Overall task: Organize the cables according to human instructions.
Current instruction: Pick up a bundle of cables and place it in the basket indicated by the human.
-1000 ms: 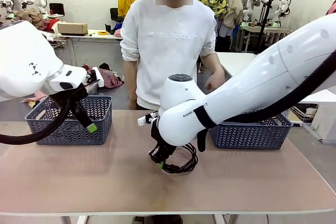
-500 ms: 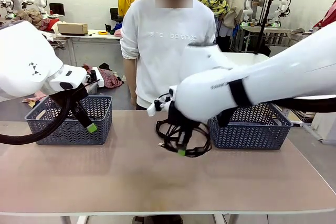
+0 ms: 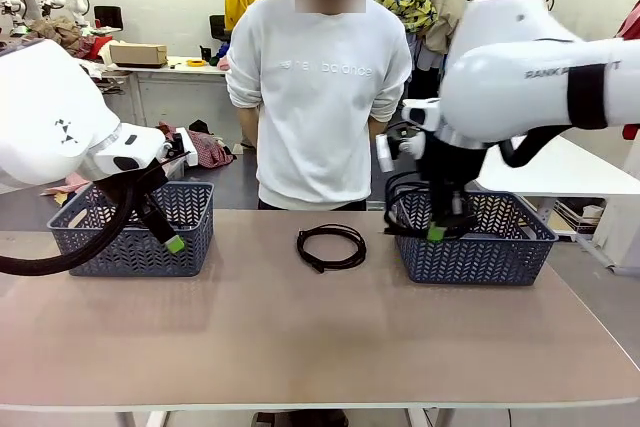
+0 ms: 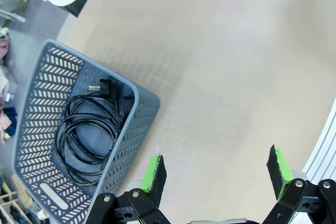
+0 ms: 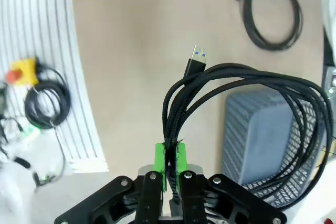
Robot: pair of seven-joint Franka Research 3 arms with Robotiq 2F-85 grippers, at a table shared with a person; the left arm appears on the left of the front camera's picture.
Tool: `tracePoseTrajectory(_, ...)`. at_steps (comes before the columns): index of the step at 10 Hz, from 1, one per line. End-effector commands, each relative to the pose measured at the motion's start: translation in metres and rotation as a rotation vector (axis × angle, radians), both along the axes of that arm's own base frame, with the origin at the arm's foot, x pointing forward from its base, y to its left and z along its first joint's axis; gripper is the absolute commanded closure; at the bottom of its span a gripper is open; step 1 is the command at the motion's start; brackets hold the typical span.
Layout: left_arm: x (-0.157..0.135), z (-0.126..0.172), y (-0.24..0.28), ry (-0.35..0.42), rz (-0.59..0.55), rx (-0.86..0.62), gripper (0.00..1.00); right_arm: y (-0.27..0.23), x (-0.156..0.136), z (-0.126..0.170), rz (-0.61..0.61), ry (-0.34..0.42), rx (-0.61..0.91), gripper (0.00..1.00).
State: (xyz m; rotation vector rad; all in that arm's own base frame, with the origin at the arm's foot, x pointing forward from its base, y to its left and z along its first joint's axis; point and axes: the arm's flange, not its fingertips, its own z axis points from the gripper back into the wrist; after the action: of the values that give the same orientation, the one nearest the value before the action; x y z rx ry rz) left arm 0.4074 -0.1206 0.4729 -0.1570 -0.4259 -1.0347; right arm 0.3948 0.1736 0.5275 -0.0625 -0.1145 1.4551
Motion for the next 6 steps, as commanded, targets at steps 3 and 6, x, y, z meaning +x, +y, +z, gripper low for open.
tracePoseTrajectory(3, 0.0, 0.001, 0.002, -0.003, 0.005, 0.002, 0.0, -0.053, 0.055, -0.009, 0.062, -0.019, 0.036, 1.0)
tracePoseTrajectory(6, 0.0, 0.001, 0.002, -0.003, 0.005, 0.002, 0.0, -0.07, 0.084, -0.005, 0.038, -0.018, 0.054, 1.0)
